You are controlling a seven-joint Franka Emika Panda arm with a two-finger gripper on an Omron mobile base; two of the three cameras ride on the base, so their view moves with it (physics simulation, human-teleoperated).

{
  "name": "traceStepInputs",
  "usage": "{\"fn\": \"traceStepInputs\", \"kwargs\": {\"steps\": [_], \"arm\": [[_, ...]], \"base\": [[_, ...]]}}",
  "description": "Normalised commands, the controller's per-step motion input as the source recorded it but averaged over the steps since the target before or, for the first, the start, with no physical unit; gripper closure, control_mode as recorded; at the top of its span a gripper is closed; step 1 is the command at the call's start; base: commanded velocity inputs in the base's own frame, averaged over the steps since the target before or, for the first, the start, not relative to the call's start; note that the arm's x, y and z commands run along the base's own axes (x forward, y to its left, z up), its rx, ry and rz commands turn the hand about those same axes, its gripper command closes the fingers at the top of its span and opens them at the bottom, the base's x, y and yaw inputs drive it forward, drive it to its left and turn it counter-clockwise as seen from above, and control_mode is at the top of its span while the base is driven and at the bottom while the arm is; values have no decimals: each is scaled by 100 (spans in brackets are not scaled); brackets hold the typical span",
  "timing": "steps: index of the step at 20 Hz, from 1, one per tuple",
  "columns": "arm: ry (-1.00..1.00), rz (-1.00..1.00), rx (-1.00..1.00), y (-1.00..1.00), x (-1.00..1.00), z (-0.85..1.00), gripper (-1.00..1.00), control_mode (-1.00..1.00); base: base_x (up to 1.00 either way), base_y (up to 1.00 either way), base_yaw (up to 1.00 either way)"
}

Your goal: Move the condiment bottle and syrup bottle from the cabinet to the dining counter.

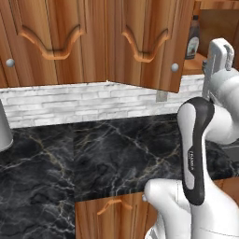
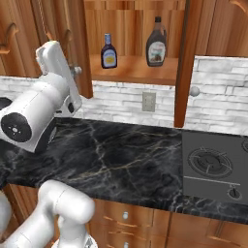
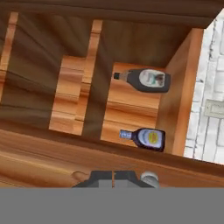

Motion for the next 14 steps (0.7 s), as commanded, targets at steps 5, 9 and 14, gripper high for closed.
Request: {"fn": "traceStepInputs", "kwargs": {"steps": [5,9,14], "arm": [[23,36,0,-3,49,-1,100,-100],[14,23,0,-5,38,-4,100,-100],[5,12,0,-5,27,-9,100,-100]], "base": [[0,0,0],[0,0,0],[0,0,0]]}}
